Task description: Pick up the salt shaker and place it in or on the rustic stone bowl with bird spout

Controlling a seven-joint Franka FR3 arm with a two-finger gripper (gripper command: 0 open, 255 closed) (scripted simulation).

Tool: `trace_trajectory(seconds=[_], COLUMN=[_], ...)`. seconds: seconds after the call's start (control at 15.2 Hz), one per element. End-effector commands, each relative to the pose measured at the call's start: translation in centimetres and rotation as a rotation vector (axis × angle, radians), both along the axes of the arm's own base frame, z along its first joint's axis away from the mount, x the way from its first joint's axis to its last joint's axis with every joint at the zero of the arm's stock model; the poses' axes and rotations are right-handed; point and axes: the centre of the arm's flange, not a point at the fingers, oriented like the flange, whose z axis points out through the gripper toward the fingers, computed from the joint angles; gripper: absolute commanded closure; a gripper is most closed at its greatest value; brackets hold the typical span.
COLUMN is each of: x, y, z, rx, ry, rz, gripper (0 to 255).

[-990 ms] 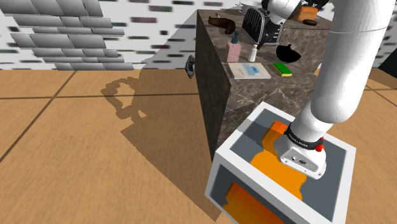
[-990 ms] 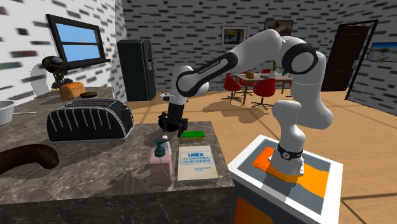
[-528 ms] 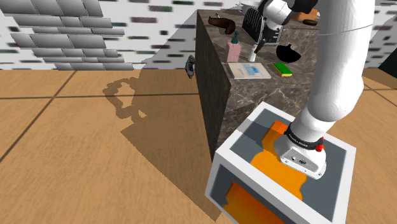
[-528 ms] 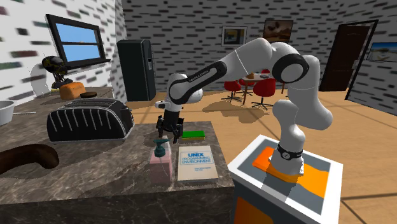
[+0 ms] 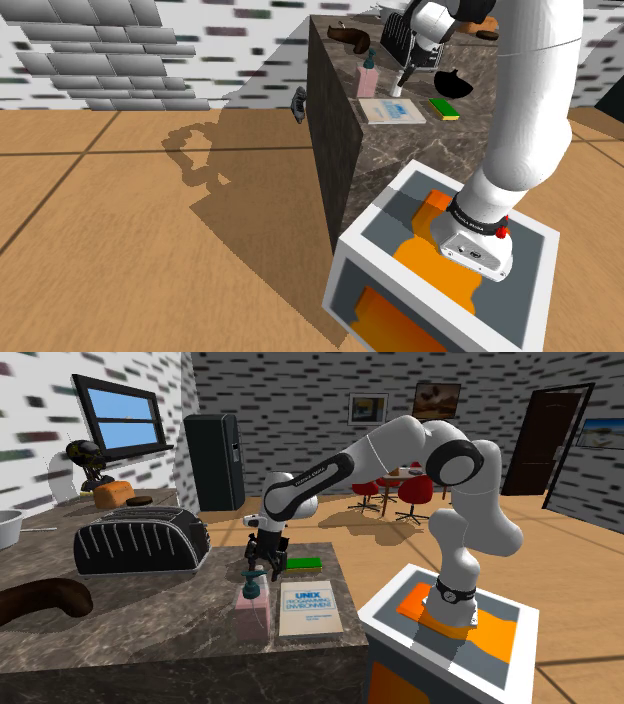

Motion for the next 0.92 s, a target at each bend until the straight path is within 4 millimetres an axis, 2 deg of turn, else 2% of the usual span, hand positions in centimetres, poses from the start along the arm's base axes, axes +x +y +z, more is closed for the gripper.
trace_trajectory(seconds=[0.0, 0.07, 0.66, 0.86], x=[0.0, 0.0, 0.0, 0.0], y=[0.0, 0.0, 0.0, 0.0], z=[0.0, 0.0, 0.0, 1.6], rx=[0.000, 0.000, 0.000, 0.000], ry=[0.000, 0.000, 0.000, 0.000], rz=[0.000, 0.000, 0.000, 0.000], gripper=[0, 255, 255, 255])
